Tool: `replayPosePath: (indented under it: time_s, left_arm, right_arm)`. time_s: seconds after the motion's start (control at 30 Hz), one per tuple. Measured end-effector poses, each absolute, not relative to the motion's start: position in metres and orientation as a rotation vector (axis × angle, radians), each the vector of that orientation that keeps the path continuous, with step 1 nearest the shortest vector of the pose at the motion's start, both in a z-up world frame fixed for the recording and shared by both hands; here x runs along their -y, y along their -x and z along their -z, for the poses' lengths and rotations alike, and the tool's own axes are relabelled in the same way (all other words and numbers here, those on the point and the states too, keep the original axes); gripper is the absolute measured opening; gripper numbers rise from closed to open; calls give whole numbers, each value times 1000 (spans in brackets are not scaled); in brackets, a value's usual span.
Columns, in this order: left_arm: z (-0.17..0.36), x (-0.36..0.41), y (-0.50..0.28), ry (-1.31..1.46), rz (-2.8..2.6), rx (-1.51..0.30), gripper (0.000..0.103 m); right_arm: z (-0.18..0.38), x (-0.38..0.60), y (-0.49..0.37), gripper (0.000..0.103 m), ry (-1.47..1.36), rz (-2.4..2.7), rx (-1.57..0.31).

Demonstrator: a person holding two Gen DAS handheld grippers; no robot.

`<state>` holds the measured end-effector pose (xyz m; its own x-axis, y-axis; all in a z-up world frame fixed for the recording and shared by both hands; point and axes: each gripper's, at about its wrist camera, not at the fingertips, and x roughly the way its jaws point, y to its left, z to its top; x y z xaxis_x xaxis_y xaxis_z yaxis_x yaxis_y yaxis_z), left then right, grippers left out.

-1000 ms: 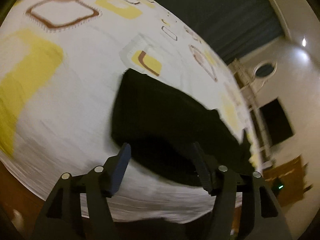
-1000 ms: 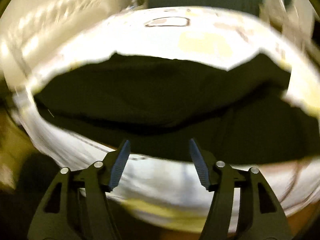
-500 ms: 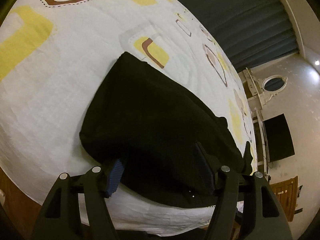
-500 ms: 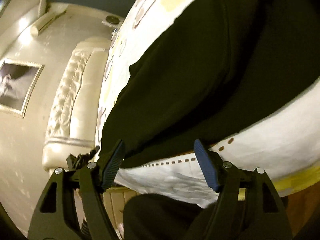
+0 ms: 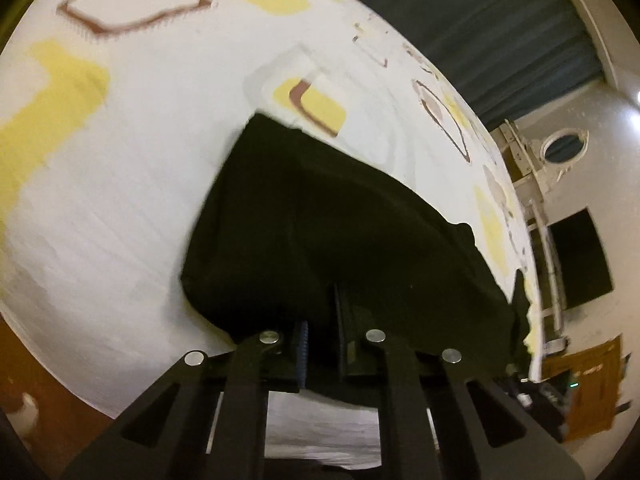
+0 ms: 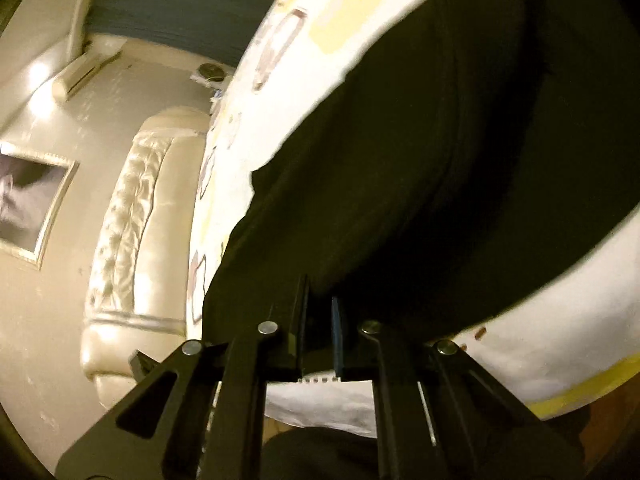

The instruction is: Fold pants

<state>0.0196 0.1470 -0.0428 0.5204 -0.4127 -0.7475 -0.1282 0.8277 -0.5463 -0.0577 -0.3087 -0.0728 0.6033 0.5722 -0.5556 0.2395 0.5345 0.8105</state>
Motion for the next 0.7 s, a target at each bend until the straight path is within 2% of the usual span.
replayPosePath:
  time_s: [0.13, 0.3, 0.43, 0.53, 0.6, 0.67, 0.7]
  left_arm:
    - [51, -149, -12, 593, 194, -1056, 11]
    - [75, -156, -13, 637, 182, -1098, 11]
    - [76, -158, -16, 643, 198, -1091, 11]
    - [72, -156, -12, 616, 216, -1081, 12]
    - [66, -153, -7, 577, 227, -1076, 15]
    - [57, -148, 0, 513, 234, -1066, 22]
    - [52, -144, 3, 478, 236, -1061, 24]
  right_arm:
    - [68, 309, 75, 9, -984, -247, -949]
    - [98, 312, 83, 8, -995, -215, -1011]
    - [100, 308, 81, 9, -938, -216, -1008]
    - [95, 311, 81, 18, -973, -242, -1018]
    - [87, 319, 87, 37, -972, -256, -1021]
    - [78, 331, 93, 48, -962, -255, -1013]
    - [72, 342, 98, 49, -966, -254, -1004]
